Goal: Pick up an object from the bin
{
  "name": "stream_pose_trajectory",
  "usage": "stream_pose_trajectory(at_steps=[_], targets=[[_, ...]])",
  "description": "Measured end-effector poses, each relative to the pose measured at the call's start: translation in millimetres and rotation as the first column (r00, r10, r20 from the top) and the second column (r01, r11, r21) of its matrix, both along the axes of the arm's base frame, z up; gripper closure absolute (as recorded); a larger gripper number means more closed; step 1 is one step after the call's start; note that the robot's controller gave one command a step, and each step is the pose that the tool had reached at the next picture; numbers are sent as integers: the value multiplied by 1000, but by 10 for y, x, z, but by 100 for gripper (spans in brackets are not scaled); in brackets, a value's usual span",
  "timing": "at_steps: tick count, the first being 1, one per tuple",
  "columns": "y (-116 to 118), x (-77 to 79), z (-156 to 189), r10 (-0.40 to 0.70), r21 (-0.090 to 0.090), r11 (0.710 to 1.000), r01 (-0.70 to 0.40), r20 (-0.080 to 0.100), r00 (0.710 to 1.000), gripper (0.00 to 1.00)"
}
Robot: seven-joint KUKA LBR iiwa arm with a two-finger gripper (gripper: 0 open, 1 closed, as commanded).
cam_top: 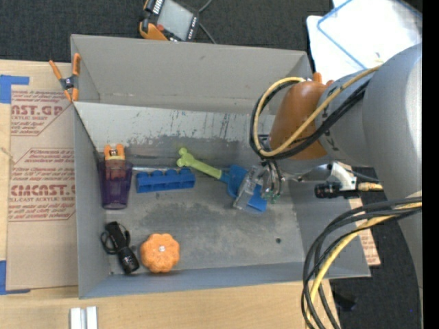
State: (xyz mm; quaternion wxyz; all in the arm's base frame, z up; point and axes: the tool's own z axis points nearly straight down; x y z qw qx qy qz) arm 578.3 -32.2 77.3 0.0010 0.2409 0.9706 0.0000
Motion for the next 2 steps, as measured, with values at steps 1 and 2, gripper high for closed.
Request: stream_pose_trajectory(at_steps=[1,2], targets=[[3,-16,346,0,1,1000,0,-5,1000,100],[3,-1,766,1,1,1000,-1,0,1000,100]])
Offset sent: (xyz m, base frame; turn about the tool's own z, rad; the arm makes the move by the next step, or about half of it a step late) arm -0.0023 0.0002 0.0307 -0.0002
